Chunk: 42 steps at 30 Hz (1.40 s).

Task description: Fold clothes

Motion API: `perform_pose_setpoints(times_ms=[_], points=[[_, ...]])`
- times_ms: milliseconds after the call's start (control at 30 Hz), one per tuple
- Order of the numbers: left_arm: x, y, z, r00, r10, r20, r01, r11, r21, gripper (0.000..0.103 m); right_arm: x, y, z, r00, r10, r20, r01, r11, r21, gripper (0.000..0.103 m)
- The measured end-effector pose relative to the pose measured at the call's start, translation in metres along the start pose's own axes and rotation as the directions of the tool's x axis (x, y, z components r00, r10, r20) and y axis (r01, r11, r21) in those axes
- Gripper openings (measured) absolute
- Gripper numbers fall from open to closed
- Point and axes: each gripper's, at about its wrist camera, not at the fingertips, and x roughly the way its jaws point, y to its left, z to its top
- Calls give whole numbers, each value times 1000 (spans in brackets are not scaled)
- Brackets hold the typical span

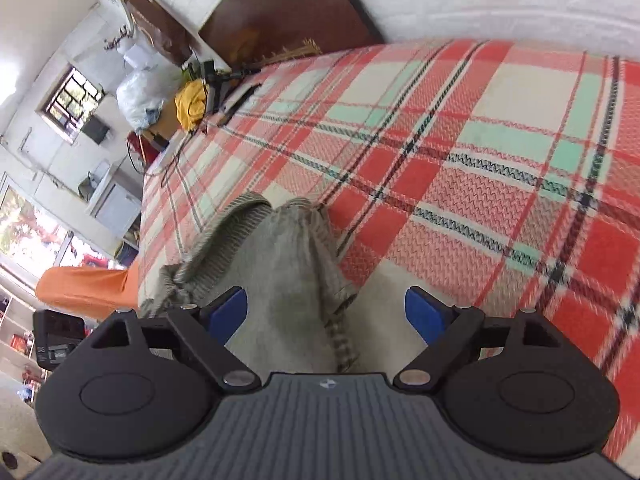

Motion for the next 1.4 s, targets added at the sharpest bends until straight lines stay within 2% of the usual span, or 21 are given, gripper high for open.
perform_pose_setpoints(times_ms=[100, 167, 233, 300, 333, 367, 400, 467, 500, 533, 633, 767, 833, 900, 933, 967, 1033, 1067, 1167, 1300, 1400], points=[[5, -3, 0, 1000, -11, 8, 11, 1000, -5, 96, 14, -9, 7, 996, 77, -35, -77, 997, -14, 89], [10, -7, 1, 1000, -21, 6, 21, 1000, 1, 97, 23, -10, 11, 986, 150, -78, -150, 989, 4, 89], [16, -9, 2, 999, -34, -3, 34, 999, 6, 97, 34, -9, 12, 962, 235, -136, -233, 972, 27, 87], [20, -9, 5, 998, -54, -10, 54, 999, -4, 95, 45, -5, 10, 937, 299, -180, -295, 954, 50, 80], [22, -8, 7, 998, -61, -14, 61, 998, -8, 88, 49, -3, 9, 927, 322, -190, -316, 947, 64, 77], [23, -6, 9, 998, -66, -22, 65, 998, -11, 71, 52, -1, 6, 921, 338, -193, -326, 941, 92, 61], [25, -3, 12, 997, -68, -35, 68, 998, -14, 60, 55, 0, 3, 922, 338, -188, -320, 940, 122, 47], [26, 2, 20, 995, -78, -62, 77, 997, -21, 28, 47, 8, -6, 941, 310, -136, -296, 948, 117, 38], [26, 4, 24, 993, -90, -70, 89, 996, -22, 27, 36, 14, -10, 949, 302, -91, -292, 950, 110, 31], [24, 3, 30, 992, -99, -73, 99, 995, -8, 26, 26, 19, -15, 955, 294, -46, -288, 952, 103, 29], [18, -12, 51, 988, -134, -76, 144, 980, 139, 26, -17, 45, -38, 955, 278, 107, -287, 955, 80, 26], [28, -28, 81, 963, -211, -166, 254, 918, 306, 27, -57, 79, -88, 953, 156, 258, -206, 963, 177, 26], [42, -27, 86, 946, -220, -239, 292, 899, 327, 31, -60, 91, -118, 951, 77, 298, -150, 961, 230, 27], [57, -16, 84, 935, -214, -283, 300, 902, 310, 36, -60, 100, -145, 945, -4, 327, -92, 956, 278, 31], [63, -10, 82, 938, -199, -285, 282, 914, 291, 49, -56, 98, -156, 940, -45, 339, -63, 951, 303, 33], [69, -2, 79, 940, -183, -288, 263, 926, 272, 56, -52, 93, -164, 929, -83, 360, -47, 940, 337, 38], [75, 9, 79, 945, -167, -283, 237, 942, 238, 58, -49, 86, -173, 910, -163, 381, -3, 917, 398, 55], [73, 11, 81, 944, -180, -278, 246, 942, 227, 63, -48, 83, -177, 899, -204, 387, 22, 904, 427, 68], [49, 9, 89, 961, -171, -218, 224, 943, 246, 72, -62, 90, -184, 872, -278, 403, 94, 903, 419, 70], [18, -5, 108, 973, -180, -144, 218, 923, 317, 74, -86, 106, -177, 804, -335, 491, 143, 911, 387, 72], [21, -25, 123, 977, -170, -131, 209, 898, 386, 76, -84, 111, -156, 790, -364, 494, 190, 911, 367, 73]])
